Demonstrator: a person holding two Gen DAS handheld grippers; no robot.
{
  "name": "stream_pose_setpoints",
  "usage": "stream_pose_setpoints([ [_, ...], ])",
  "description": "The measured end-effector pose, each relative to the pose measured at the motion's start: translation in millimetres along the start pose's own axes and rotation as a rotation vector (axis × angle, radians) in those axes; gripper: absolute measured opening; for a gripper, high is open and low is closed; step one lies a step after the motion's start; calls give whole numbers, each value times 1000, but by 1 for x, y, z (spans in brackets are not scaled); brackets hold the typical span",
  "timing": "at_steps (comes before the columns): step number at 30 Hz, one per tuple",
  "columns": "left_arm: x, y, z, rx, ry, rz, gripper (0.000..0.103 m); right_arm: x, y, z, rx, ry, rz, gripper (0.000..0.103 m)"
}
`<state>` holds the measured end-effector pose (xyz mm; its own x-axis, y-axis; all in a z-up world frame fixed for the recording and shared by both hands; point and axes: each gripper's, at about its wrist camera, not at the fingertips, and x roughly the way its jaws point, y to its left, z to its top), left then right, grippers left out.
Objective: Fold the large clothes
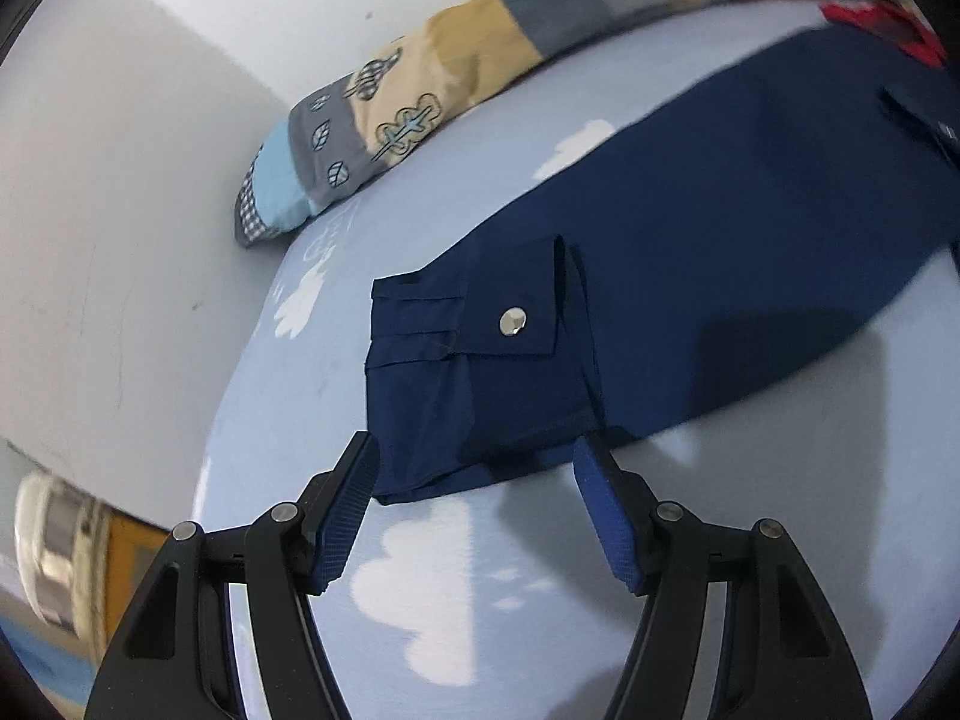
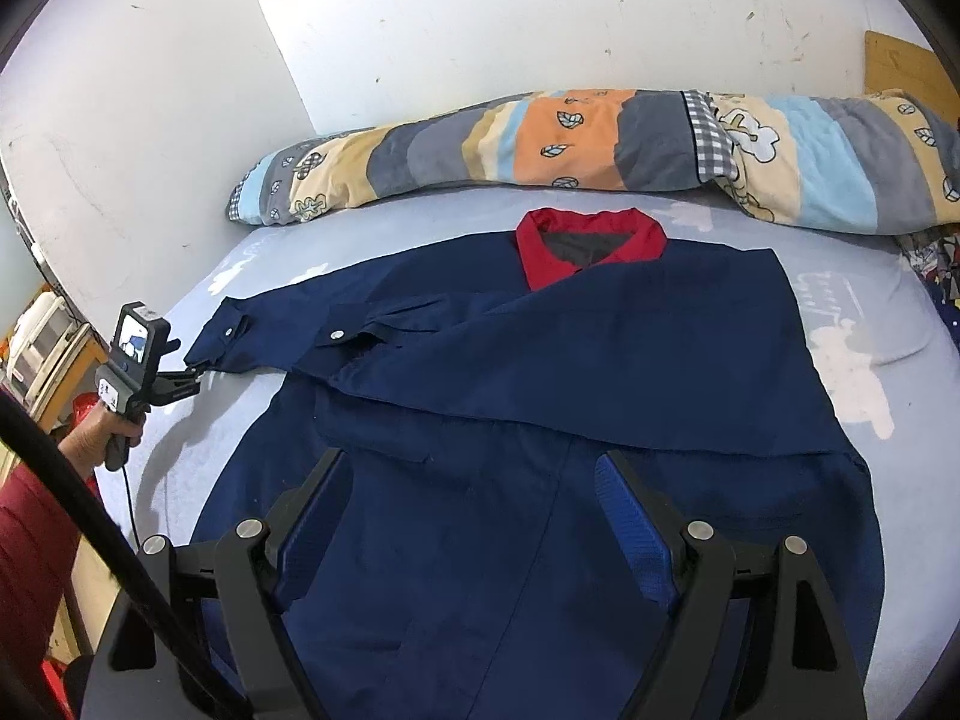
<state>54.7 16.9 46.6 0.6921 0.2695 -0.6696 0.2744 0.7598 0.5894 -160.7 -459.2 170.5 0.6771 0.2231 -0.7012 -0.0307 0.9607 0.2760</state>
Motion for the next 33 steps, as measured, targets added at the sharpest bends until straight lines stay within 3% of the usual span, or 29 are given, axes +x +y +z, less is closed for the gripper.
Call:
stream_pose_setpoints([
  [9,15,-22,3,172,36,35,67,8,1,-2,6,17,-19,87],
  [16,21,-8,9,116,31,-6,67,11,3,-4,0,28,-19,87],
  [22,31,10,9,54,41,11,67,16,1,-4,6,41,-15,87],
  [24,31,11,11,35,19,9,62,17,2,-5,3,41,-20,87],
  [30,49,-3,18,37,50,27,28,22,3,-7,7,56,-24,87],
  [31,52,-4,19,23,53,21,15,22,4,-7,8,57,-23,87],
  [33,52,3,20,-56,49,-8,14,22,3,-6,7,57,-19,87],
])
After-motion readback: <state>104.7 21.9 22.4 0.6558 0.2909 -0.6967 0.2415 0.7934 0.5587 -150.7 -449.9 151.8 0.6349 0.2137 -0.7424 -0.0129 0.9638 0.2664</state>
